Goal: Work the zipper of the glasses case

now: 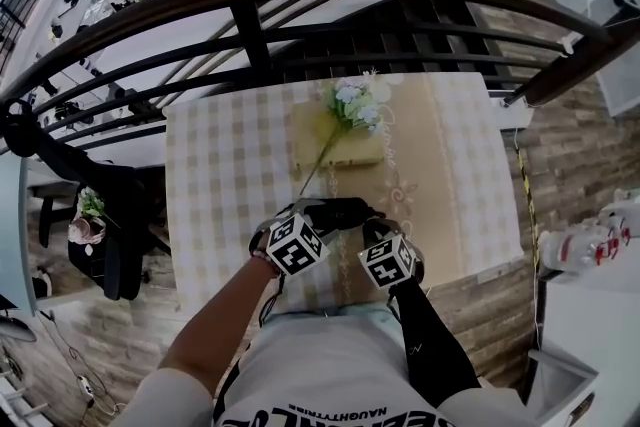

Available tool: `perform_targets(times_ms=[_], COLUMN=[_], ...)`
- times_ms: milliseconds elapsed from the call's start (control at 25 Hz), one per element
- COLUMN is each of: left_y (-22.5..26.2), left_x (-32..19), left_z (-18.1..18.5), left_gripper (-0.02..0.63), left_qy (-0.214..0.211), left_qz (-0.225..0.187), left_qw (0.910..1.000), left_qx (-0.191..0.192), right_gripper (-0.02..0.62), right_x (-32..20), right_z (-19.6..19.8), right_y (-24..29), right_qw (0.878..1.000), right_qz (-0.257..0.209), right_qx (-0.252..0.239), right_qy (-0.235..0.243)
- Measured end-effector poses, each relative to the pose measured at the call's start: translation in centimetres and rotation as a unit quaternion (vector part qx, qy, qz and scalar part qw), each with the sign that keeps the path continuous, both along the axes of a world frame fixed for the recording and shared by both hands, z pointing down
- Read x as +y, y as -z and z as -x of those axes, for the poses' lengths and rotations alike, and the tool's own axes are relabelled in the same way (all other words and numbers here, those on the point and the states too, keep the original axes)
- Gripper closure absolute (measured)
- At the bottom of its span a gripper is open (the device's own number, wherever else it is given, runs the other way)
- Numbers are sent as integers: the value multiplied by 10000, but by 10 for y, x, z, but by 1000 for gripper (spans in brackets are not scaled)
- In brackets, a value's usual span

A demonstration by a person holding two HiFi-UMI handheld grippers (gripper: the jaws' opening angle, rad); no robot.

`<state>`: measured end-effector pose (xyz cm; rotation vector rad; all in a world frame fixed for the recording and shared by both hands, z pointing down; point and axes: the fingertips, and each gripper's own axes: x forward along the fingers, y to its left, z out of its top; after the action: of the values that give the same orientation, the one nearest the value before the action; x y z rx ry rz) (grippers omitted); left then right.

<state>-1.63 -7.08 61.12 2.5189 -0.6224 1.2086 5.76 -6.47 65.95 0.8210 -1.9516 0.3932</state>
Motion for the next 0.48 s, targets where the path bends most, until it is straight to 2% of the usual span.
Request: perform_targets(times_ms=[120, 160, 240, 480], left_y=[0, 1, 2, 6], left_x=[-5, -4, 1, 10], left_z=[13, 13, 9, -4], left_gripper=[389, 407, 431, 439], left_qy=[-78, -87, -90, 6], left_qz=[-11, 29, 180, 602], left_qw=[9999, 9999, 9998, 9970], left_qx=[-85, -62, 56, 485], right_gripper=[566, 566, 566, 566], right_x=[-15, -19, -28, -53], right_z=[-8, -10, -14, -17], right_y=[5, 6, 5, 1], right_qw=[9999, 9998, 9995, 9990], right_qz=[-119, -130, -154, -200], right_qx=[81, 116, 220, 319], right_qy=[67, 93, 145, 250])
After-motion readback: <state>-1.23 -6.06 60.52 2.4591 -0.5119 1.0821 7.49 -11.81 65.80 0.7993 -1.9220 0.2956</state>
